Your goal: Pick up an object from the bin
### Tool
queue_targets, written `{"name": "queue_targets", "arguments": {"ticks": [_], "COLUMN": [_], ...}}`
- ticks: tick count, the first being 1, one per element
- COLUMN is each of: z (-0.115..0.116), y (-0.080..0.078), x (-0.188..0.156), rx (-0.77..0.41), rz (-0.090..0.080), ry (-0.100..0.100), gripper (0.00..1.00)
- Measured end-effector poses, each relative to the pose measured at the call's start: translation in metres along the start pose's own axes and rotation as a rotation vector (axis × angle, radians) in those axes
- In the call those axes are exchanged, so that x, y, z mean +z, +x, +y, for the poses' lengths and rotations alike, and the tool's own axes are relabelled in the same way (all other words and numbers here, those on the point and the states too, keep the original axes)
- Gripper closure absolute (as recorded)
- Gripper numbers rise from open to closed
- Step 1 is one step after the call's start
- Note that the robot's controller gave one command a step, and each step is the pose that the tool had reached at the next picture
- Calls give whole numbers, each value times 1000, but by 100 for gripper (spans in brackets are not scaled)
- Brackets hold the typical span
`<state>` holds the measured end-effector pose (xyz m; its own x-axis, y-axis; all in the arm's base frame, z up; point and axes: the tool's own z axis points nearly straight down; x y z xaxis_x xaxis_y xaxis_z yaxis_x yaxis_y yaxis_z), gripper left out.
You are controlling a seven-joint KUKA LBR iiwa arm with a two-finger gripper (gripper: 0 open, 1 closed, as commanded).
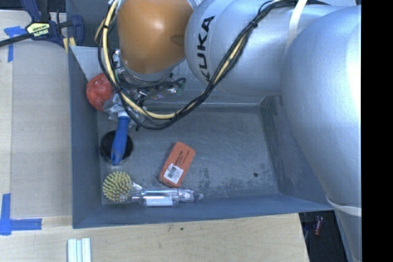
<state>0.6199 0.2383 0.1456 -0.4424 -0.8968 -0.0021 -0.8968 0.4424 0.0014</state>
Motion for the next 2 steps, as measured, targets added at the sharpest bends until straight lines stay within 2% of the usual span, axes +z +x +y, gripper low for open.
{"name": "queue_targets", "arguments": {"ticks": [1,2], "z": [0,0], "y": [0,-1], "x": [-24,-33], "rx": [2,4], "rz": [-2,-4], "ry": [0,2], "gripper": [100,100]}}
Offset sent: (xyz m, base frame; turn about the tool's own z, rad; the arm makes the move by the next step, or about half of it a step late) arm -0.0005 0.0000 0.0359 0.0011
